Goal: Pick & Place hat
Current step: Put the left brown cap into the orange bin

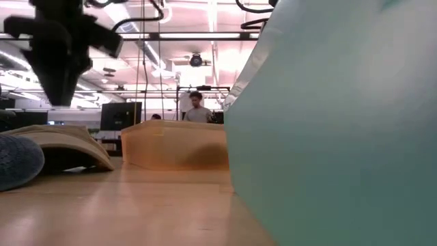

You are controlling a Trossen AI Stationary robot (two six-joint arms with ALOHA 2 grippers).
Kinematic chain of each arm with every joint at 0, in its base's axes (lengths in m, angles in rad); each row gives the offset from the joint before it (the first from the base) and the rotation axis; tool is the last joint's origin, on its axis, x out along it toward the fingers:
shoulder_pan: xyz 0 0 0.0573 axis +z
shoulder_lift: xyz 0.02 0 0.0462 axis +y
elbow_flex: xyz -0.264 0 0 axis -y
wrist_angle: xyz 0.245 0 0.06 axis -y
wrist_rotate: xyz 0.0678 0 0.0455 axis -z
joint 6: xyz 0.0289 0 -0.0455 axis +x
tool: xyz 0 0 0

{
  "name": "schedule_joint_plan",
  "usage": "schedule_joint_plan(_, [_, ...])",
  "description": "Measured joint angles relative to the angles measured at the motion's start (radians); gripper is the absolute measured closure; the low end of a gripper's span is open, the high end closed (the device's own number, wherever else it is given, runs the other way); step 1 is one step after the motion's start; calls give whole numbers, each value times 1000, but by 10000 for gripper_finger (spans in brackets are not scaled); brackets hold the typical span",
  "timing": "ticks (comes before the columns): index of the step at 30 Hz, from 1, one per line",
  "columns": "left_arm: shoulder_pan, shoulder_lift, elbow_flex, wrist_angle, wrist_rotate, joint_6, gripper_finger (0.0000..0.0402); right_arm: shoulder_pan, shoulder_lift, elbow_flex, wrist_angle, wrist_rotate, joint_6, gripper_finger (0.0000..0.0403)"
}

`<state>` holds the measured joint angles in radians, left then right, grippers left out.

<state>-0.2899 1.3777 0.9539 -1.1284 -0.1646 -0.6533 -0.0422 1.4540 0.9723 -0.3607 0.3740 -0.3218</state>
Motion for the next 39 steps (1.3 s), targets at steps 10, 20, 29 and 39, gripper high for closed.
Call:
schedule_joint_plan(10, [-24, -25, -117, 271, 39, -17, 204, 0, 0, 0, 3, 0, 0, 234])
schedule_joint_plan(20, [-23, -23, -269, 391, 34, -77, 208, 0, 0, 0, 2, -1, 0, 234])
schedule_joint_plan(29, [-35, -28, -290, 503, 21, -16, 332, 0, 0, 0, 2, -1, 0, 234])
schedule_joint_plan(39, [-34, -28, -249, 405, -39, -183, 395, 0, 0, 0, 2, -1, 1, 234])
